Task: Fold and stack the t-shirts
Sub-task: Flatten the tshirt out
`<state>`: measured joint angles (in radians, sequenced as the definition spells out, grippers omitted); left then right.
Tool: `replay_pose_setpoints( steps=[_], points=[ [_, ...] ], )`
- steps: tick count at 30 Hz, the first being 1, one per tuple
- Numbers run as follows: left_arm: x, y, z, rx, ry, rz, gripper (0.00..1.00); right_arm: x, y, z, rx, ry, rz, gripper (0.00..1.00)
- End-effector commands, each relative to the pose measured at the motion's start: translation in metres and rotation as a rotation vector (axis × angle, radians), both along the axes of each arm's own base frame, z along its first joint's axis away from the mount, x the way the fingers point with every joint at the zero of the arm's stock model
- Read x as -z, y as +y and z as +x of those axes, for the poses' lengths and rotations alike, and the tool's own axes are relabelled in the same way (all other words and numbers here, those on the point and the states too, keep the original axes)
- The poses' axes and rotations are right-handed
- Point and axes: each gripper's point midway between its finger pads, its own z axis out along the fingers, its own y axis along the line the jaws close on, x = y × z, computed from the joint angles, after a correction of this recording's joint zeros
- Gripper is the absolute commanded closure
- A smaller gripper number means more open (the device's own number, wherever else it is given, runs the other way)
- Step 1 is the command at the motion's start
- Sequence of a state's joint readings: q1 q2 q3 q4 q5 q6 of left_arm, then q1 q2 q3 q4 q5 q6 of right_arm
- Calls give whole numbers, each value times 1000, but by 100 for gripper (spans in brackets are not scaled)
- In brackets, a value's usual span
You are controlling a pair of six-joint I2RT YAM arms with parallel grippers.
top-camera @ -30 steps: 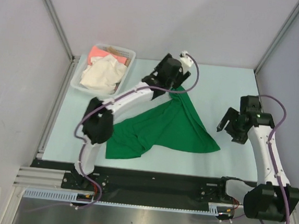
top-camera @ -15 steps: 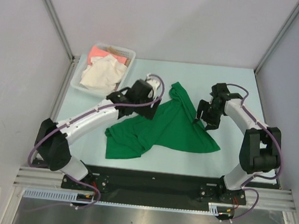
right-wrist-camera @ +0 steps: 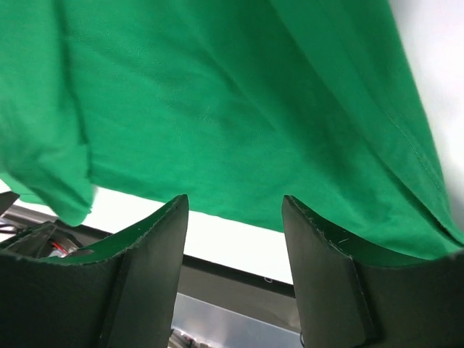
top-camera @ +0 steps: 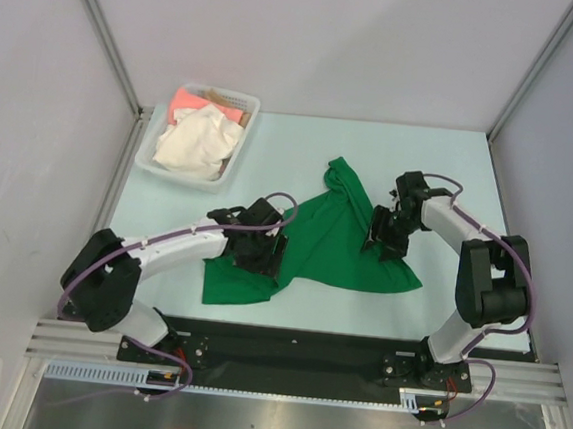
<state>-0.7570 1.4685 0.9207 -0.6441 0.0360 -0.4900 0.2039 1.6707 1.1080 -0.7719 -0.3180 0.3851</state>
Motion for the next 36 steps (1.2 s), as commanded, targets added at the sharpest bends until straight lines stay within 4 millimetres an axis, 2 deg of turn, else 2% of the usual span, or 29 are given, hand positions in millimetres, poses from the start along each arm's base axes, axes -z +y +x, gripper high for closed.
replay_pose_setpoints(
  steps=[1,4,6,9,12,13,15,16,17,18,20,21,23,24,25,26,27,28,29,30,31,32,33,34,35,36],
  points=[
    [-3,-30,5,-43,26,-124,33,7,-2,4,18,-21,-20,40],
    [-2,-36,10,-50,25,-134,33,14,-1,2,25,1,-18,42],
    [0,-38,12,-53,27,-142,33,18,0,3,31,8,-19,47],
    [12,-39,12,-53,67,-119,33,22,-4,8,45,13,-48,49],
    [15,-42,21,-47,54,-120,48,28,-13,13,77,15,-98,49],
    [13,-43,26,-44,36,-120,57,31,-16,13,93,21,-109,49],
    [13,-40,40,-26,5,-84,68,38,-26,15,133,41,-134,55],
    [0,-47,57,-17,-39,-93,82,43,-29,13,162,65,-138,57],
    [-3,-36,70,-37,-69,-37,92,45,-31,14,180,68,-143,61],
    [-20,-42,92,-17,-122,-33,100,46,-36,15,206,72,-144,67],
    [-36,-23,126,-58,-218,59,100,50,-42,14,246,87,-143,70],
    [-57,-26,151,-46,-295,69,100,51,-45,13,262,95,-140,73],
    [-76,-23,180,-46,-373,113,100,55,-53,9,293,113,-140,73],
    [-109,-19,208,-53,-468,141,100,56,-56,7,305,122,-143,76],
    [-105,-17,224,-51,-480,190,100,57,-64,5,330,131,-144,76],
    [-117,-11,240,-38,-525,242,100,58,-68,0,352,144,-150,76],
    [-152,-9,260,-72,-605,262,100,59,-74,-3,370,151,-153,76],
    [-142,-7,274,-72,-598,315,91,58,-76,-4,382,151,-148,76],
    [-150,-3,281,-85,-609,345,69,55,-79,-5,388,146,-146,75],
    [-169,3,287,-115,-637,380,42,53,-79,-6,375,138,-144,73],
    [-166,6,287,-121,-631,405,1,49,-78,-6,359,130,-137,71],
    [-180,11,280,-142,-650,393,0,44,-78,-8,345,134,-140,67],
    [-184,14,273,-147,-652,383,0,33,-80,-5,318,93,-144,59],
    [-162,19,259,-130,-610,398,0,23,-80,-1,303,61,-147,56],
    [-192,25,240,-160,-656,332,0,14,-79,-4,287,48,-151,50],
    [-191,28,228,-160,-653,313,2,-1,-76,-2,269,0,-151,42]
  ],
)
